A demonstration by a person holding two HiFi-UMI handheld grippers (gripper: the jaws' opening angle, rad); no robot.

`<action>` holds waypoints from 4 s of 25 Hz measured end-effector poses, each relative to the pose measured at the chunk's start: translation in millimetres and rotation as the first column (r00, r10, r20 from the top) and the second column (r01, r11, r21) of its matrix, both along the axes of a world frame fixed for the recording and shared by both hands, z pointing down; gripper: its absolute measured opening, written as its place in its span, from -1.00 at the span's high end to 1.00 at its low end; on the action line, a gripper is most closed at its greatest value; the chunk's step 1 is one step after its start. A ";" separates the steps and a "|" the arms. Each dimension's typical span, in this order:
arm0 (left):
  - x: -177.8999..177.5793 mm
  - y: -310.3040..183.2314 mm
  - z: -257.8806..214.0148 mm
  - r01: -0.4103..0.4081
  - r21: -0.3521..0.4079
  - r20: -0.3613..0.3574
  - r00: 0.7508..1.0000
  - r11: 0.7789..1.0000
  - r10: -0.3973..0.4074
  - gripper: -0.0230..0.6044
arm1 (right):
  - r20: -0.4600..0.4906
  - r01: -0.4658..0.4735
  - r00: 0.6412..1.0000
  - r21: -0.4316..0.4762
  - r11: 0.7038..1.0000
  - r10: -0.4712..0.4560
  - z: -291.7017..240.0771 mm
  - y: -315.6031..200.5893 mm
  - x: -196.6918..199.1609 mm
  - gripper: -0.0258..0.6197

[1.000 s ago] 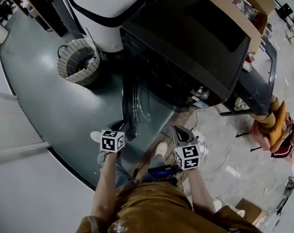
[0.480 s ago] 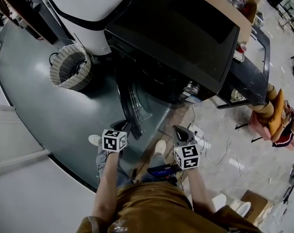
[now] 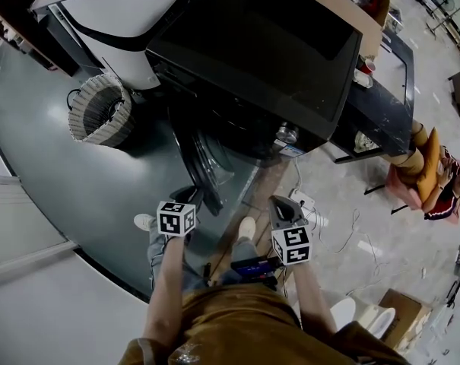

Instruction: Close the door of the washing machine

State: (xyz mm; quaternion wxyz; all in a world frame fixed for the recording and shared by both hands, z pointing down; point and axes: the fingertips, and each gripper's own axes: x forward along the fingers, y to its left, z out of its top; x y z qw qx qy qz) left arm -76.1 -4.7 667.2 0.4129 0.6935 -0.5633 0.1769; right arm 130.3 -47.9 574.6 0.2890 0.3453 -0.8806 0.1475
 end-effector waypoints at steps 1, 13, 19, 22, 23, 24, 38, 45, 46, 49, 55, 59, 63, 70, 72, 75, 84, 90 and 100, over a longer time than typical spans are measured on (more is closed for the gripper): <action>1.2 -0.8 -0.2 -0.001 0.000 0.002 1.000 1.000 0.001 0.60 | 0.001 -0.003 1.000 0.000 1.000 0.003 -0.2 -0.4 2.0 0.88; 11.8 -11.6 1.3 -0.004 -0.012 -0.012 1.000 1.000 0.003 0.57 | -0.009 -0.023 1.000 0.000 1.000 0.023 1.6 -3.5 19.9 0.88; 19.9 -21.9 1.1 0.012 -0.007 -0.044 0.999 1.000 -0.013 0.56 | -0.042 -0.011 0.999 0.021 1.000 0.011 0.6 -11.5 27.1 0.88; 27.6 -30.2 0.7 0.018 -0.002 -0.069 0.997 1.000 -0.018 0.55 | -0.061 -0.016 0.998 0.028 0.999 0.017 -0.4 -15.5 36.4 0.88; 30.3 -33.7 0.5 0.016 0.001 -0.075 0.997 1.000 -0.016 0.54 | -0.062 -0.021 0.998 0.028 0.999 0.022 -0.4 -17.2 39.5 0.88; 32.9 -37.2 0.4 0.014 0.003 -0.080 0.997 1.000 -0.014 0.54 | -0.063 -0.026 0.998 0.027 0.999 0.028 -0.2 -18.8 42.6 0.88; 62.7 -77.8 1.5 0.003 0.026 -0.152 0.988 1.000 0.001 0.52 | -0.097 -0.058 0.993 0.037 0.998 0.062 4.8 -39.4 74.7 0.88; 72.8 -95.2 -0.1 0.018 0.042 -0.166 0.986 0.999 -0.010 0.53 | -0.109 -0.061 0.992 0.050 0.997 0.066 4.1 -47.5 86.6 0.88; 74.6 -97.5 0.0 0.019 0.043 -0.165 0.986 0.999 -0.011 0.53 | -0.110 -0.067 0.991 0.047 0.997 0.072 5.0 -48.2 90.8 0.88; 78.7 -104.9 0.1 0.009 0.043 -0.162 0.987 0.999 -0.002 0.53 | -0.105 -0.088 0.990 0.043 0.995 0.092 6.2 -50.8 100.0 0.88; 84.0 -119.6 -0.7 0.019 0.045 -0.173 0.985 0.999 -0.011 0.54 | -0.106 -0.121 0.986 0.056 0.991 0.126 2.9 -54.2 116.8 0.88; 90.2 -129.7 -1.0 0.026 0.052 -0.170 0.985 0.998 -0.017 0.54 | -0.119 -0.153 0.980 0.059 0.986 0.159 3.8 -55.5 138.4 0.88; 94.8 -142.3 -1.7 0.016 0.061 -0.166 0.986 0.998 -0.005 0.55 | -0.122 -0.184 0.974 0.053 0.982 0.189 6.6 -57.6 151.6 0.88; 103.0 -161.0 -1.6 -0.003 0.069 -0.151 0.989 0.998 0.013 0.57 | -0.134 -0.205 0.969 0.043 0.978 0.209 9.7 -56.0 163.1 0.88; 104.5 -167.3 -1.6 -0.017 0.072 -0.144 0.989 0.997 0.027 0.58 | -0.136 -0.211 0.967 0.040 0.977 0.214 10.3 -56.8 165.2 0.88; 107.1 -178.0 -0.8 -0.030 0.080 -0.135 0.990 0.996 0.040 0.59 | -0.139 -0.216 0.966 0.037 0.976 0.219 12.5 -58.9 167.7 0.88; 112.5 -191.7 0.7 0.011 0.064 -0.206 0.979 0.998 0.003 0.60 | -0.129 -0.242 0.962 0.012 0.970 0.242 17.7 -62.8 171.3 0.88; 112.5 -192.8 1.0 0.033 0.051 -0.221 0.975 0.998 -0.021 0.59 | -0.112 -0.229 0.967 0.027 0.973 0.231 9.4 -64.0 158.8 0.88; 110.7 -191.1 1.2 0.079 0.077 -0.213 0.975 0.994 -0.061 0.57 | -0.025 -0.238 0.971 0.065 0.969 0.240 -20.4 -55.5 152.9 0.88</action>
